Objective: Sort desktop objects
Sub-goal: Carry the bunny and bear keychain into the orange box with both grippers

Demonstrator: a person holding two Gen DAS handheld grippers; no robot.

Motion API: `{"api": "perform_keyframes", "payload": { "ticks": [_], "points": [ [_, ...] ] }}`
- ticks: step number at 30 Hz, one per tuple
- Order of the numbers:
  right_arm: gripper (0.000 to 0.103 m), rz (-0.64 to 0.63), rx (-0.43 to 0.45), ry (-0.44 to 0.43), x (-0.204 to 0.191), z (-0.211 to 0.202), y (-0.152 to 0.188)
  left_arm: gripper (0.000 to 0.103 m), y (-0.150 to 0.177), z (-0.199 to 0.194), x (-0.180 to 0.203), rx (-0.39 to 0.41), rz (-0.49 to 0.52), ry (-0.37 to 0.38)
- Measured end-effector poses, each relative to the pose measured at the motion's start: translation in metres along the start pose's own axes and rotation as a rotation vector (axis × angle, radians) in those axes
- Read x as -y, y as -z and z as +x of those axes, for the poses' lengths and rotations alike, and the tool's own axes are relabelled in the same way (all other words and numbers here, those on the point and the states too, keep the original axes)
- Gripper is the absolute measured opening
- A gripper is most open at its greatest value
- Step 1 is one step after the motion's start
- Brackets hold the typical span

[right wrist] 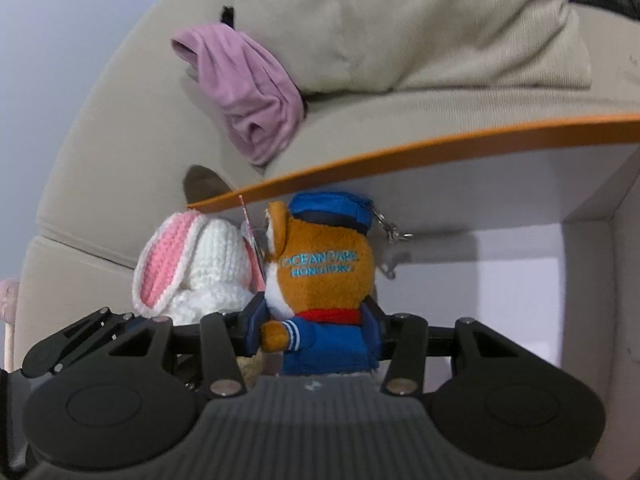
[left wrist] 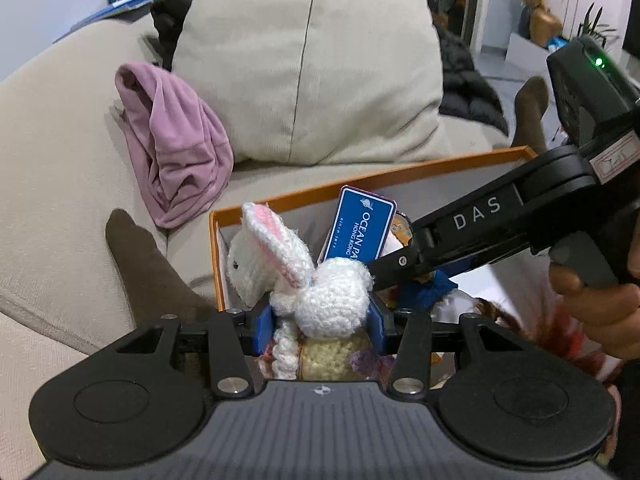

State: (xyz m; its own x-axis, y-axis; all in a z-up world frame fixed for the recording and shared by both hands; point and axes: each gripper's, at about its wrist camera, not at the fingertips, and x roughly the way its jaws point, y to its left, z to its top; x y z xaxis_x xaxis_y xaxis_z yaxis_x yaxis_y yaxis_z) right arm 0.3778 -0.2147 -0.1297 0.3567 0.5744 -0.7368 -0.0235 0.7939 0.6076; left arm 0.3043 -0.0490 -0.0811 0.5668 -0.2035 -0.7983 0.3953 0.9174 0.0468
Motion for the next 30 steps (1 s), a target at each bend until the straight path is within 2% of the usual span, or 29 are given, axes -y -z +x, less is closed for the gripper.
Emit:
{"api": "perform_keyframes", "payload": {
  "ticks": [3, 9, 16, 20, 23, 26, 27, 30],
  "points": [
    [0.051, -0.011, -0.017, 0.032, -0.003, 0.011, 0.002, 0.054, 0.003, 0.012, -0.003, -0.037, -0.013, -0.001],
    [0.055, -0.048, -0.026, 0.088, -0.012, 0.023, 0.005, 0.055, 0.007, 0.018, 0.004, -0.03, 0.051, -0.038],
    [0.056, -0.068, -0.018, 0.118, -0.015, 0.022, 0.008, 0.056, 0.01, 0.012, 0.0, 0.006, 0.04, -0.03],
    [0.063, -0.064, 0.004, 0.084, -0.013, 0.015, 0.01, 0.056, 0.011, 0.007, -0.003, 0.028, 0.023, -0.027],
    [0.063, -0.07, 0.013, 0.067, -0.013, 0.009, 0.01, 0.047, 0.014, 0.002, -0.008, 0.04, -0.009, -0.018],
    [0.057, -0.083, 0.015, 0.075, -0.014, 0.007, 0.013, 0.045, 0.015, -0.005, -0.013, 0.069, -0.051, -0.022],
    [0.05, -0.083, 0.013, 0.076, -0.014, 0.007, 0.014, 0.045, 0.015, -0.008, -0.014, 0.081, -0.063, -0.021],
    [0.047, -0.072, 0.009, 0.069, -0.014, 0.004, 0.017, 0.045, 0.013, -0.017, -0.018, 0.123, -0.1, -0.024]
  ]
}}
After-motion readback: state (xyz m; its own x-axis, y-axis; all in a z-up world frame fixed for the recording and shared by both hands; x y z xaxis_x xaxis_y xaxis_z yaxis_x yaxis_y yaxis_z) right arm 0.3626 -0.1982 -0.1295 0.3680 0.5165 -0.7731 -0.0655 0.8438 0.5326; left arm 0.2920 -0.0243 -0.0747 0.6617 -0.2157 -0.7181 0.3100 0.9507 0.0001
